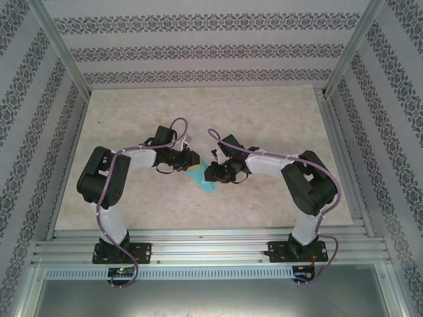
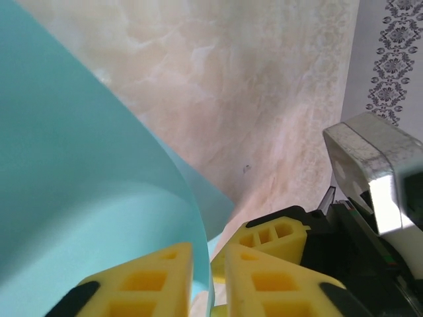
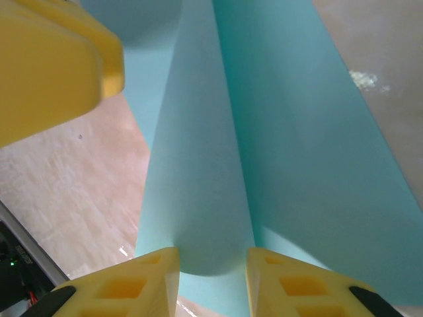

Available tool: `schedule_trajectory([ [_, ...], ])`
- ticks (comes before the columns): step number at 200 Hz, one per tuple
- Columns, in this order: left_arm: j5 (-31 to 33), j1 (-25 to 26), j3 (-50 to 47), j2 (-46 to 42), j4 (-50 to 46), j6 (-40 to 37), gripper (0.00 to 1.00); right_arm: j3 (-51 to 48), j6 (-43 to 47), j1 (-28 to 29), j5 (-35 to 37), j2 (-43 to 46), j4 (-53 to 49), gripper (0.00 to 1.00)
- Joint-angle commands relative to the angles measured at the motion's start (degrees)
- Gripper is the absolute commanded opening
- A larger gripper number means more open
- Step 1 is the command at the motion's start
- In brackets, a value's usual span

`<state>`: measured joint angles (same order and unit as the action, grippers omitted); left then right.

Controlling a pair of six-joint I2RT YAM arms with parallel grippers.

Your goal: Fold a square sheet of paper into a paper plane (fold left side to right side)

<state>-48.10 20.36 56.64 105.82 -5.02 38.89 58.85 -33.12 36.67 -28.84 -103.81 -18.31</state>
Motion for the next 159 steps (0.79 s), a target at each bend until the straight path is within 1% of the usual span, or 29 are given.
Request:
schedule_trajectory([
  [1,1.4,-1.3,-0.8,-4.8,-2.7,-2.1,0.33,-0.2,-1.6,0.4,-1.2,-0.4,2.1,0.33],
  [11,1.9,-1.8,-1.7,-6.2,-3.6,-2.5,0.36,-0.2,-2.1,0.4,-1.2,-0.4,2.1,0.33],
  [38,1.7,-2.0,-5.2,-9.4,-3.8,-1.8,0.37,-0.3,-3.1,0.3,-1.5,-0.2,2.3,0.33],
  [49,0.4,-2.0,-7.1,-10.1,-2.7,-1.1,0.35,-0.3,-3.4,0.2,-1.3,-0.1,2.3,0.33],
  [67,-0.4,-1.8,-10.1,-11.0,-1.2,-0.1,0.28,-0.4,-3.7,0.2,-1.2,-0.1,2.2,0.33],
  [88,-1.5,-0.8,-12.9,-11.5,1.8,1.7,0.27,-0.6,-4.0,0.1,-1.2,-0.3,2.4,0.33],
  [110,-1.8,0.9,-15.1,-11.3,6.4,4.5,0.28,-0.9,-4.5,0.1,-1.3,-0.2,2.7,0.33],
  [130,-1.6,2.1,-16.5,-10.7,10.5,6.9,0.32,-1.0,-4.6,0.1,-1.4,-0.2,2.8,0.33],
  [159,-1.0,3.2,-16.6,-9.5,12.4,8.0,0.33,-1.1,-4.7,0.0,-1.5,-0.2,2.7,0.33],
])
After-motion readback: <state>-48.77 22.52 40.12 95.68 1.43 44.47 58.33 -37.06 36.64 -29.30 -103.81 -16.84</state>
